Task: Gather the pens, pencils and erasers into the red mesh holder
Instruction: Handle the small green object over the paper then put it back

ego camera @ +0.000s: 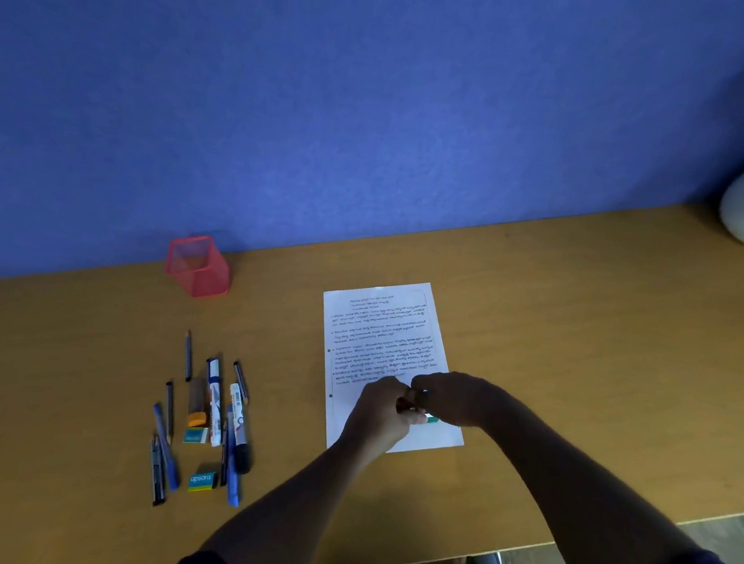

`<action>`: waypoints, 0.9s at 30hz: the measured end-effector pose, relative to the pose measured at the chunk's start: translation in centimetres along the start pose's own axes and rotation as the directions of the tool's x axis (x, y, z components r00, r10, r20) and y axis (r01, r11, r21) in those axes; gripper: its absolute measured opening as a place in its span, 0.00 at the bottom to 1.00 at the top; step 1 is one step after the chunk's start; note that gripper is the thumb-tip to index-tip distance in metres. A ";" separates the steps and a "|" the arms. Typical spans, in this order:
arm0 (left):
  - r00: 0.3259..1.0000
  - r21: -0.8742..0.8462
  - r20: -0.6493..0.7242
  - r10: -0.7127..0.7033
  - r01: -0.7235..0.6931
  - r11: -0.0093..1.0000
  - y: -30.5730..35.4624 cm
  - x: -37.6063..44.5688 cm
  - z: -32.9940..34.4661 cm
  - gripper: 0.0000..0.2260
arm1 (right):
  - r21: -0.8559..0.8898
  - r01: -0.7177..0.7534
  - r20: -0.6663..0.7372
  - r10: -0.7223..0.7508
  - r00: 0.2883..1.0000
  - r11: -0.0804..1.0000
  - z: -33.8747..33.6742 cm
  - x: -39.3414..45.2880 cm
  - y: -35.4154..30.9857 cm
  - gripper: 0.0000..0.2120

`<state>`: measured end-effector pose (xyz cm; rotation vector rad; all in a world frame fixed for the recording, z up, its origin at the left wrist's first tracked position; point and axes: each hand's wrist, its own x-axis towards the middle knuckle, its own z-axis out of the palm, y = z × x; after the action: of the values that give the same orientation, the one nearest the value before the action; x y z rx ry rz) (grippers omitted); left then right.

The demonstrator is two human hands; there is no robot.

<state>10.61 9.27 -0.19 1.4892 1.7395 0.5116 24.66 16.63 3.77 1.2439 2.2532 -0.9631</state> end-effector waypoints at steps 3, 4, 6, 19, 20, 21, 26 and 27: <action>0.999 -0.039 0.009 -0.035 0.035 0.999 0.0 -0.4 0.1 0.08 | -0.118 -0.001 -0.123 -0.014 0.992 0.993 1.1 -0.2 0.2 0.17; 0.999 -0.041 0.017 -0.035 0.036 0.999 0.0 -0.5 0.2 0.07 | -0.141 -0.006 -0.142 -0.014 0.990 0.990 1.4 -0.2 0.3 0.17; 0.999 -0.047 0.031 -0.040 0.041 0.998 0.0 -0.8 0.1 0.08 | -0.175 -0.002 -0.149 -0.024 0.989 0.985 1.8 -0.3 0.5 0.18; 0.993 0.046 -0.039 0.112 -0.110 0.993 0.0 -0.4 -0.5 0.06 | -0.067 0.014 -0.150 -0.024 0.988 0.998 1.4 0.1 0.6 0.19; 0.987 0.087 -0.051 0.153 -0.148 0.985 -0.1 -0.5 -0.4 0.05 | -0.073 0.008 -0.152 -0.019 0.988 0.997 1.4 0.0 0.6 0.19; 0.981 0.125 -0.057 0.186 -0.178 0.976 -0.1 -0.5 -0.3 0.05 | -0.088 0.003 -0.161 -0.017 0.987 0.996 1.4 -0.1 0.6 0.18; 0.972 0.147 -0.082 0.218 -0.205 0.968 -0.1 -0.6 0.1 0.05 | -0.196 0.004 -0.269 -0.057 0.961 0.981 1.6 -0.4 0.6 0.18; 0.979 0.119 -0.077 0.189 -0.179 0.977 0.0 -0.6 0.1 0.05 | -0.205 0.005 -0.285 -0.065 0.956 0.979 1.7 -0.5 0.6 0.19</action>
<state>10.72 8.70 -0.04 1.7419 1.7305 0.5917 25.44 15.33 2.63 1.3281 2.5302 -0.5715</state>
